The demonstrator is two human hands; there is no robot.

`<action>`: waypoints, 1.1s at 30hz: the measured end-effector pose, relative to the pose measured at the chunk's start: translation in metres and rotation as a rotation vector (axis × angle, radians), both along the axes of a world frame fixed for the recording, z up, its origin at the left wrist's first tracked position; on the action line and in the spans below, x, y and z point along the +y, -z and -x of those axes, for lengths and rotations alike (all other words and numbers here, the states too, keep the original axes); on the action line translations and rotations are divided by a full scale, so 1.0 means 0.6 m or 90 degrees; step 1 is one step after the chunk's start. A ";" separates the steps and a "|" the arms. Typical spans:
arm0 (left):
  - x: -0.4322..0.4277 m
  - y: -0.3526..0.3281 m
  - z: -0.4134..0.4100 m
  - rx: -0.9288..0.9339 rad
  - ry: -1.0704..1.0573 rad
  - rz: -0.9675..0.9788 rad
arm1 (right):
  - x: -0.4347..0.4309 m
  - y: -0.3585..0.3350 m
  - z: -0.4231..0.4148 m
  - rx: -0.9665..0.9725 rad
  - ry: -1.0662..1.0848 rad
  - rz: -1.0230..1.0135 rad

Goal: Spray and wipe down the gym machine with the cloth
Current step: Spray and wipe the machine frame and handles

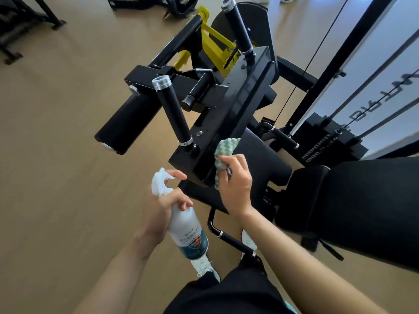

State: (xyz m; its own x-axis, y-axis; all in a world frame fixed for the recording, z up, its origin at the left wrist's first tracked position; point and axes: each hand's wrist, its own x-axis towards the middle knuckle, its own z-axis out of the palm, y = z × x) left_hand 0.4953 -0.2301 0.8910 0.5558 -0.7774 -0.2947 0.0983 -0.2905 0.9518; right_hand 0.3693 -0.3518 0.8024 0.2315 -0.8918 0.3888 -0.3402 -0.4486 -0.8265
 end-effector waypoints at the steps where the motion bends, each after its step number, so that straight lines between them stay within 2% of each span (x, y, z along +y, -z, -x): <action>1: 0.002 0.000 0.000 0.003 0.002 0.003 | 0.030 0.006 0.000 0.002 0.001 0.000; 3: 0.005 0.002 0.000 0.006 0.005 -0.002 | 0.075 0.019 -0.005 0.000 -0.015 0.008; 5: 0.008 0.003 -0.006 0.015 0.020 -0.018 | 0.116 0.023 -0.020 0.003 -0.094 0.036; 7: 0.015 0.004 -0.013 0.019 0.034 -0.025 | 0.146 0.019 -0.032 0.010 -0.112 0.012; 11: 0.034 0.003 -0.035 0.000 0.016 -0.023 | 0.117 0.003 -0.014 -0.069 0.093 -0.072; 15: 0.055 0.015 -0.055 0.004 0.021 -0.039 | 0.067 -0.019 0.000 -0.058 0.162 -0.056; 21: 0.083 0.028 -0.067 0.031 -0.005 -0.047 | 0.096 0.009 -0.015 0.046 0.091 0.076; 25: 0.096 0.044 -0.075 0.046 0.000 -0.047 | 0.128 0.051 -0.025 0.133 -0.017 0.191; 33: 0.129 0.062 -0.091 0.061 -0.018 -0.041 | 0.082 0.026 -0.072 0.314 -0.058 0.510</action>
State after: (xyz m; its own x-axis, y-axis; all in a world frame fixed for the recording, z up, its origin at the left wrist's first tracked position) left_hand 0.5498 -0.1529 0.8540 0.5441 -0.7392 -0.3969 0.1976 -0.3469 0.9169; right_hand 0.4127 -0.3029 0.7870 0.5889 -0.3718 0.7176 -0.5055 -0.8623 -0.0319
